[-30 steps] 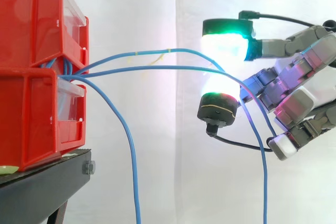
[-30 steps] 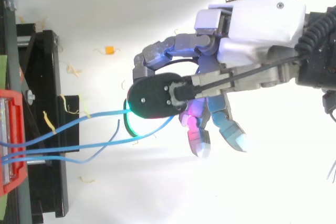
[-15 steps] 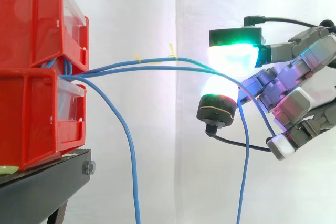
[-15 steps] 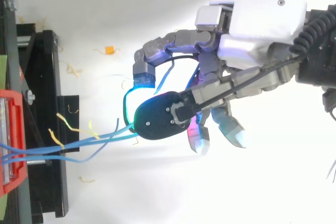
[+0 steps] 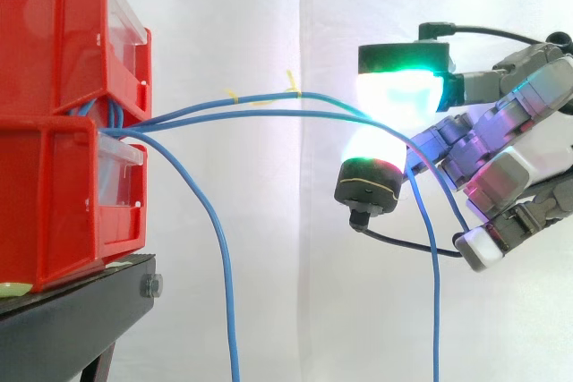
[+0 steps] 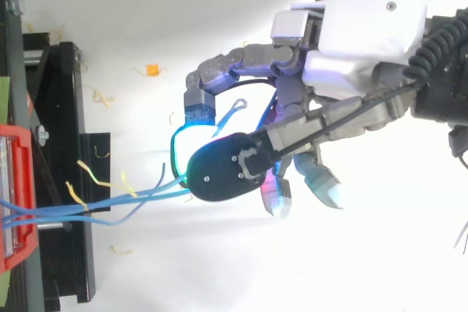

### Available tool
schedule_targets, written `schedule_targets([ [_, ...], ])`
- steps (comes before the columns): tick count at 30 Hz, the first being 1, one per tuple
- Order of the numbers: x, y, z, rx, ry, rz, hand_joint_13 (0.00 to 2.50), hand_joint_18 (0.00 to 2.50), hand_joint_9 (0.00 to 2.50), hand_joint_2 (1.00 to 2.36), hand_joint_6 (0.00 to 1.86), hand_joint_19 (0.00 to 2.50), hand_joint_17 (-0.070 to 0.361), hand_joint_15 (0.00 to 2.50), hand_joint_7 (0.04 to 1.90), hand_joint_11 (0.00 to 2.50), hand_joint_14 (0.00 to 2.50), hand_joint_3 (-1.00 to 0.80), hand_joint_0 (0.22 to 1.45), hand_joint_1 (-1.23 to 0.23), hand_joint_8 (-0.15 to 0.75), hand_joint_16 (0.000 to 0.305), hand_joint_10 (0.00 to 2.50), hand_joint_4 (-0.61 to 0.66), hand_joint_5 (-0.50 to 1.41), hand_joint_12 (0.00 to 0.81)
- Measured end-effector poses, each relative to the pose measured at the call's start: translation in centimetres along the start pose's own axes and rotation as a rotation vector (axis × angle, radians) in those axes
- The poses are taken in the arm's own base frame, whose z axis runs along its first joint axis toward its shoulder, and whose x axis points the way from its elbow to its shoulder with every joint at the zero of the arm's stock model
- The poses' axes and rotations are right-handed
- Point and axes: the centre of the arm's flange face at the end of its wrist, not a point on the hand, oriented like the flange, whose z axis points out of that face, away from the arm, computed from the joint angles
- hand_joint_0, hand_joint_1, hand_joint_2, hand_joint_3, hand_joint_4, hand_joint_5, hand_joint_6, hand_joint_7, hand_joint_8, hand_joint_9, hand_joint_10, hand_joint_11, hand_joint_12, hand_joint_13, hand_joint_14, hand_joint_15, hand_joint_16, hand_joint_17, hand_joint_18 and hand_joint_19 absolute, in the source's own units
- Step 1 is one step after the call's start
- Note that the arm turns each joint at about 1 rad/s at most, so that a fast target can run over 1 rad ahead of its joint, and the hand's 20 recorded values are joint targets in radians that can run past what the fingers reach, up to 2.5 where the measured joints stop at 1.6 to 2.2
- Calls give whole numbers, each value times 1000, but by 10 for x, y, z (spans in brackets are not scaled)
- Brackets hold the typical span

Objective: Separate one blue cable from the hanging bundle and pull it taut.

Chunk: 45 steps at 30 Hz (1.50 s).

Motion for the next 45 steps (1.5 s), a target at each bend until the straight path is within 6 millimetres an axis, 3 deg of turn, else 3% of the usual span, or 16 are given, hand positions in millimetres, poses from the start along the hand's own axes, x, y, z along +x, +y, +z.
schedule_targets([
  [19,-1,8,-6,-11,-2,-17,1382,900,1931,1001,503,552,102,560,1264,516,18,-489,708,-854,214,45,22,113,133,323],
  [26,-2,8,-6,-11,-3,-16,1406,914,1956,1000,503,555,100,565,1250,514,20,-500,702,-887,173,45,19,118,134,318],
  [33,-4,8,-5,-12,-13,-16,1414,917,1958,1000,504,557,106,575,1260,479,19,-500,576,-764,167,47,21,119,135,320],
  [36,-5,8,-5,-13,-16,-16,1410,935,1894,1000,504,552,118,573,1255,473,17,-500,521,-676,211,53,18,145,120,338],
  [39,-5,8,-5,-13,-17,-15,1391,933,1840,1000,504,547,126,564,1239,468,18,-500,500,-650,235,56,18,180,102,354],
  [45,-5,8,-5,-13,-17,-15,1391,900,1905,1000,504,555,115,571,1185,435,18,-500,558,-689,187,51,19,154,121,329],
])
